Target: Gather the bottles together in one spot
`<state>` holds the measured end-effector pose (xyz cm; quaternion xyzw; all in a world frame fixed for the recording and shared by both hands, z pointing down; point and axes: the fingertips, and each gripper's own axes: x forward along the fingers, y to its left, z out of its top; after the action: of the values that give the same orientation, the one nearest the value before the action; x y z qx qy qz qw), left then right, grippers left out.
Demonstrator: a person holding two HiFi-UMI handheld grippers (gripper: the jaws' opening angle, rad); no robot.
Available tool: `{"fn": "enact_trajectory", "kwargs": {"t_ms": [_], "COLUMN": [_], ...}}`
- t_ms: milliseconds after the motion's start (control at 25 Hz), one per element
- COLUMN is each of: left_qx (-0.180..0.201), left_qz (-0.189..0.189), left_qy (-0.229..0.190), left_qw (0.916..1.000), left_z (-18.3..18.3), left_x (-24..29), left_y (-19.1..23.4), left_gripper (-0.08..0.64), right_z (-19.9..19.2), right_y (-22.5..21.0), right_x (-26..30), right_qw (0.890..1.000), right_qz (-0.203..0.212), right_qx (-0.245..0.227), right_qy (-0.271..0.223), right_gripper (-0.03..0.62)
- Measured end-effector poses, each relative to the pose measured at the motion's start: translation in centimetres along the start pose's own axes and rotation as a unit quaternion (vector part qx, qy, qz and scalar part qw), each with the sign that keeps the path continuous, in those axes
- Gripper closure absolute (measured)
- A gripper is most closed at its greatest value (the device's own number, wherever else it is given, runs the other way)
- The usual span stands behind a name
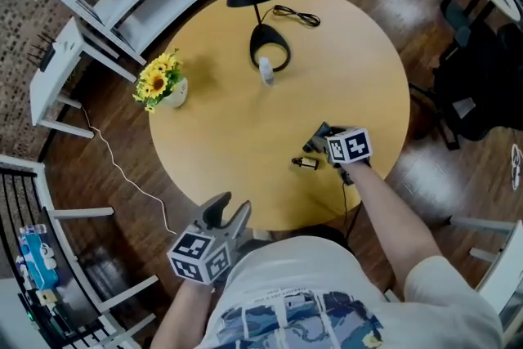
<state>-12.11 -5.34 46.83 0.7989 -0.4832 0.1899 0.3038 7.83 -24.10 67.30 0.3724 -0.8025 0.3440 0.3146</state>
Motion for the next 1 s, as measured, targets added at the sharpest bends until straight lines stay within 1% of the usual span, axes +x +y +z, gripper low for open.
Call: {"fn": "enact_trajectory", "kwargs": {"t_ms": [80,200,240,320,400,440,480,600,720,880,1000], "left_qx": [-0.004,-0.011,-0.012,-0.014,-0.019,-0.023,-0.026,-0.028,-0.024,-0.023,-0.022], "left_qz": [0.005,0.009,0.01,0.012,0.018,0.021,0.024,0.024,0.019,0.016,0.014], "left_qy": [0.003,0.007,0.009,0.012,0.015,0.016,0.017,0.018,0.018,0.018,0.023], "left_qw": [1.0,0.9999,0.9999,0.9998,0.9995,0.9994,0.9992,0.9992,0.9994,0.9994,0.9994], "left_z": [0.0,0.0,0.0,-0.1,-0.6,-0.8,-1.0,-1.1,-0.8,-0.4,-0.5], "left_x": [0.2,0.9,1.2,1.4,1.3,1.2,1.2,1.5,1.6,2.0,2.0], "left_y": [0.3,0.3,0.2,0.4,1.0,1.4,1.6,1.5,1.2,1.1,1.5], "left_gripper": [0.38,0.38,0.38,0.38,0.38,0.38,0.38,0.38,0.38,0.38,0.38], "right_z": [0.3,0.7,0.8,0.7,0.2,-0.2,-0.4,-0.3,-0.1,-0.5,-1.0], "right_y": [0.1,0.9,1.3,2.6,4.1,4.4,4.5,4.3,5.0,5.6,5.7], "right_x": [0.5,1.4,1.6,1.9,2.0,2.1,2.2,2.2,2.1,1.3,1.7], "right_qw": [1.0,0.998,0.997,0.991,0.982,0.98,0.98,0.984,0.985,0.985,0.988], "right_qz": [0.012,0.054,0.07,0.094,0.098,0.094,0.085,0.044,0.009,-0.019,-0.017], "right_qx": [0.001,-0.023,-0.04,-0.098,-0.16,-0.176,-0.179,-0.167,-0.166,-0.166,-0.146], "right_qy": [0.001,0.0,0.001,0.005,0.016,0.024,0.031,0.047,0.055,0.051,0.057], "right_gripper": [0.281,0.282,0.282,0.281,0.281,0.281,0.275,0.275,0.275,0.275,0.275]}}
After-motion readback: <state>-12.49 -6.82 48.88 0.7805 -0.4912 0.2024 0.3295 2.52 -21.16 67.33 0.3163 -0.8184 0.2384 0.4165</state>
